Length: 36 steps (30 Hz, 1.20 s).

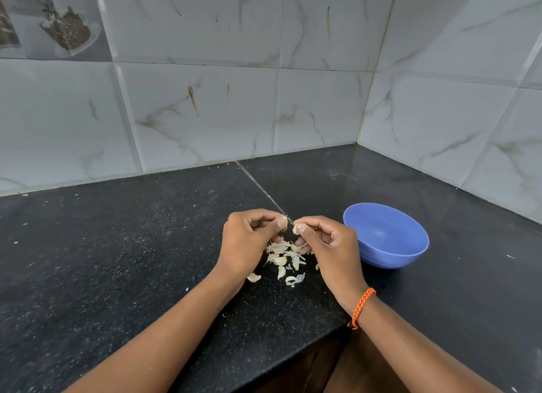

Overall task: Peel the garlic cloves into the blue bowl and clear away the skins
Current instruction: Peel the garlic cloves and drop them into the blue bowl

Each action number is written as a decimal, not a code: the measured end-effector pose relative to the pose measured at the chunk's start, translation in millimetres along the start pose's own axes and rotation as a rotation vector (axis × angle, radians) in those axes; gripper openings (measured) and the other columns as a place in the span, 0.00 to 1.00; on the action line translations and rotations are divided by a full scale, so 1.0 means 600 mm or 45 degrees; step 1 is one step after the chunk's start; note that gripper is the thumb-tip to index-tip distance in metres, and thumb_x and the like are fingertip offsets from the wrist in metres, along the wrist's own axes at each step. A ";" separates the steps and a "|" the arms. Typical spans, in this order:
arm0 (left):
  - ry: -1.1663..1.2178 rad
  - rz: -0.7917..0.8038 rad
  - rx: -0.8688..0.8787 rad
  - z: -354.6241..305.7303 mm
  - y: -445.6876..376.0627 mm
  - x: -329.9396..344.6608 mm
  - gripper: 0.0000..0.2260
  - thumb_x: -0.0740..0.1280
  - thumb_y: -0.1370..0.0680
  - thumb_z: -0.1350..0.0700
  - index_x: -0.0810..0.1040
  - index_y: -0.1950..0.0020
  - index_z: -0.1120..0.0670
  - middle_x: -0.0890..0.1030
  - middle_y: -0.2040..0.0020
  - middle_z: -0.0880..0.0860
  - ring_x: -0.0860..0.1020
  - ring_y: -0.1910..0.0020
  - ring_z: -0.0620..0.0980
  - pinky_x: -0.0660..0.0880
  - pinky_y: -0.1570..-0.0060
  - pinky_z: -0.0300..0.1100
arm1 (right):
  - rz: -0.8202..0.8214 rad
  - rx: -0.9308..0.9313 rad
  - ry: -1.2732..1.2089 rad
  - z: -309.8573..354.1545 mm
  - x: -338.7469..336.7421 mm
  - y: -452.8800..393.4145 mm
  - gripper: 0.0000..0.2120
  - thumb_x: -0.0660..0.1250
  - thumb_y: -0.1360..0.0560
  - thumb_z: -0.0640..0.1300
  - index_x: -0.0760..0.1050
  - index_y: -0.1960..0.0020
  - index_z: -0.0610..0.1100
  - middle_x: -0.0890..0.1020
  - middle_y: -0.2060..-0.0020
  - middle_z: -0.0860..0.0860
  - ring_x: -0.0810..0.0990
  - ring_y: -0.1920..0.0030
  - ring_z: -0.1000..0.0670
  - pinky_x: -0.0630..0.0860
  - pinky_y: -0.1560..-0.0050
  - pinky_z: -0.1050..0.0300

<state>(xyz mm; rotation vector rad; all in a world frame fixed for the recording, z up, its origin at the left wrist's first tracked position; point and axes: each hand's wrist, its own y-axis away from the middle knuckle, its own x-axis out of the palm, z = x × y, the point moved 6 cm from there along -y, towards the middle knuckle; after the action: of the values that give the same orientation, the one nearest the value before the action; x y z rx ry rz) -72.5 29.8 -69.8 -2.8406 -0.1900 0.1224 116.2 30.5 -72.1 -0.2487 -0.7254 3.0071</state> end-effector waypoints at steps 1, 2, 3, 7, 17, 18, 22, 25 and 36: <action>0.013 -0.007 -0.006 0.000 0.000 -0.002 0.03 0.76 0.19 0.60 0.90 0.48 0.56 0.89 0.58 0.54 0.85 0.65 0.47 0.76 0.64 0.32 | 0.002 0.000 0.005 -0.001 0.000 0.000 0.07 0.72 0.18 0.39 0.87 0.43 0.44 0.89 0.56 0.51 0.88 0.58 0.48 0.86 0.59 0.55; 0.022 -0.014 -0.010 0.001 -0.001 -0.003 0.03 0.76 0.19 0.61 0.90 0.47 0.56 0.89 0.58 0.54 0.84 0.65 0.47 0.76 0.64 0.32 | 0.007 -0.002 0.008 -0.001 0.001 0.000 0.08 0.72 0.18 0.38 0.87 0.43 0.45 0.89 0.55 0.52 0.87 0.59 0.48 0.85 0.60 0.56; 0.027 -0.020 -0.013 0.001 -0.001 -0.004 0.04 0.76 0.19 0.62 0.89 0.47 0.55 0.89 0.58 0.54 0.84 0.65 0.47 0.76 0.64 0.32 | 0.013 -0.004 0.010 -0.002 0.001 0.000 0.08 0.72 0.18 0.38 0.87 0.42 0.45 0.89 0.55 0.53 0.87 0.59 0.49 0.85 0.60 0.57; 0.022 -0.010 -0.021 0.001 -0.001 -0.004 0.03 0.77 0.20 0.61 0.89 0.48 0.54 0.89 0.58 0.54 0.84 0.65 0.49 0.76 0.64 0.33 | 0.020 -0.013 0.077 -0.003 0.002 -0.001 0.07 0.75 0.20 0.39 0.87 0.45 0.48 0.88 0.57 0.54 0.87 0.58 0.50 0.82 0.61 0.61; -0.100 0.119 0.031 -0.003 0.001 0.011 0.03 0.76 0.19 0.58 0.90 0.50 0.52 0.88 0.59 0.52 0.86 0.64 0.51 0.76 0.64 0.37 | 0.059 -0.158 0.168 0.010 0.009 0.001 0.09 0.72 0.18 0.42 0.86 0.40 0.51 0.86 0.48 0.58 0.85 0.44 0.51 0.85 0.51 0.53; -0.115 0.125 0.039 -0.004 0.001 0.012 0.03 0.76 0.19 0.58 0.90 0.50 0.53 0.89 0.59 0.51 0.86 0.64 0.51 0.76 0.64 0.36 | 0.043 -0.172 0.180 0.013 0.007 0.002 0.08 0.73 0.19 0.44 0.86 0.41 0.51 0.86 0.48 0.59 0.85 0.44 0.51 0.85 0.51 0.52; -0.082 0.102 0.025 -0.003 0.004 0.012 0.03 0.77 0.20 0.58 0.91 0.48 0.54 0.90 0.56 0.50 0.87 0.63 0.52 0.77 0.65 0.37 | -0.012 -0.162 0.212 0.010 0.002 0.002 0.06 0.76 0.21 0.44 0.87 0.45 0.50 0.87 0.52 0.59 0.87 0.48 0.51 0.86 0.54 0.49; -0.014 0.068 0.011 -0.004 0.009 0.015 0.04 0.76 0.19 0.58 0.91 0.47 0.54 0.90 0.56 0.51 0.88 0.60 0.54 0.79 0.64 0.40 | -0.007 -0.156 0.204 0.010 0.005 0.003 0.05 0.76 0.21 0.42 0.85 0.45 0.49 0.88 0.53 0.57 0.88 0.51 0.52 0.87 0.56 0.50; 0.126 0.028 -0.016 -0.001 0.011 0.019 0.03 0.80 0.23 0.59 0.90 0.52 0.57 0.89 0.59 0.56 0.88 0.59 0.58 0.84 0.55 0.45 | -0.030 -0.159 0.180 0.019 0.003 0.007 0.05 0.77 0.22 0.42 0.84 0.47 0.47 0.87 0.56 0.55 0.88 0.54 0.51 0.86 0.54 0.53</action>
<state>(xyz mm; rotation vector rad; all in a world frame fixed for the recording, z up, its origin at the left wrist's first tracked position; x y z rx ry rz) -60.1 25.1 -72.0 -2.8532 -0.1386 -0.0146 112.4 21.7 -64.5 -0.4485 -0.8950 2.8887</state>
